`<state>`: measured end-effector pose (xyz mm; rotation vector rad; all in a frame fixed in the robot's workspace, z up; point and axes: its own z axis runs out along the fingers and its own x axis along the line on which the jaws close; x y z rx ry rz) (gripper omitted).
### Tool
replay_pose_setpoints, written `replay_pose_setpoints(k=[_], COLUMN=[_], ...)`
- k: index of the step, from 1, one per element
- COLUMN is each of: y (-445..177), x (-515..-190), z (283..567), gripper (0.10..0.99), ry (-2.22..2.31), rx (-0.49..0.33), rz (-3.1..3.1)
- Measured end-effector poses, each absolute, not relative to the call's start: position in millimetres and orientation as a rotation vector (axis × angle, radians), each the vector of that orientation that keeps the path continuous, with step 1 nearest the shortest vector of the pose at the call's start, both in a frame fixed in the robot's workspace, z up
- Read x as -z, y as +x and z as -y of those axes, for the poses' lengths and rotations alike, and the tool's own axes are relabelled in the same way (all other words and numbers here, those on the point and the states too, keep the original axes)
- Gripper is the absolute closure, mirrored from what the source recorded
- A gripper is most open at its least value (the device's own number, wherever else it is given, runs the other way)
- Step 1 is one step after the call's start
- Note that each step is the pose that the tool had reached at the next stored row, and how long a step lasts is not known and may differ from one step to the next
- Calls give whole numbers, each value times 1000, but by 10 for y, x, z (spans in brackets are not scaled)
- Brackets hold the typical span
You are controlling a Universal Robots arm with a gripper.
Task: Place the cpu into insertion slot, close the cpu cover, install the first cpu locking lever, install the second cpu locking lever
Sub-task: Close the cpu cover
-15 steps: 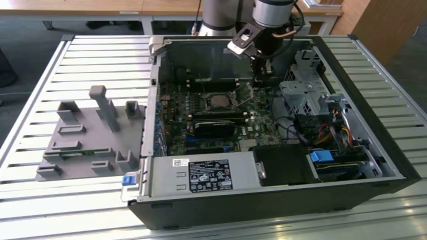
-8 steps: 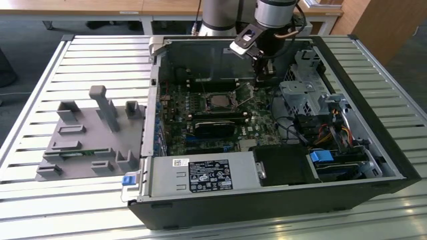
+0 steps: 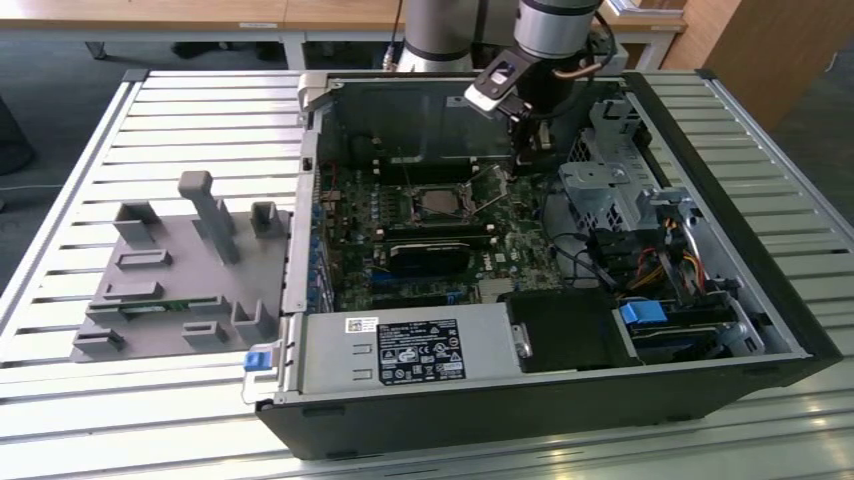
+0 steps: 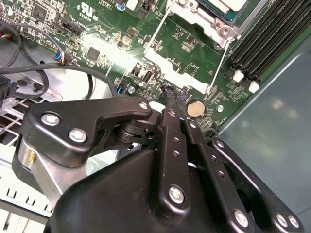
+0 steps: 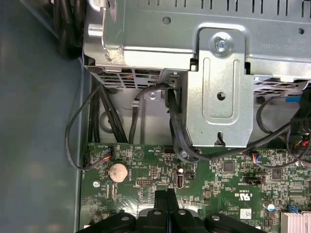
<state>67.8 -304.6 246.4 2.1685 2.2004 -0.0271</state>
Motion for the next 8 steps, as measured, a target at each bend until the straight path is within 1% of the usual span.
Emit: replay_pose_setpoints(k=[8], y=[697], x=[-2400], z=[3043], gripper=[965], ry=[2169], rx=[29], rz=[-2201])
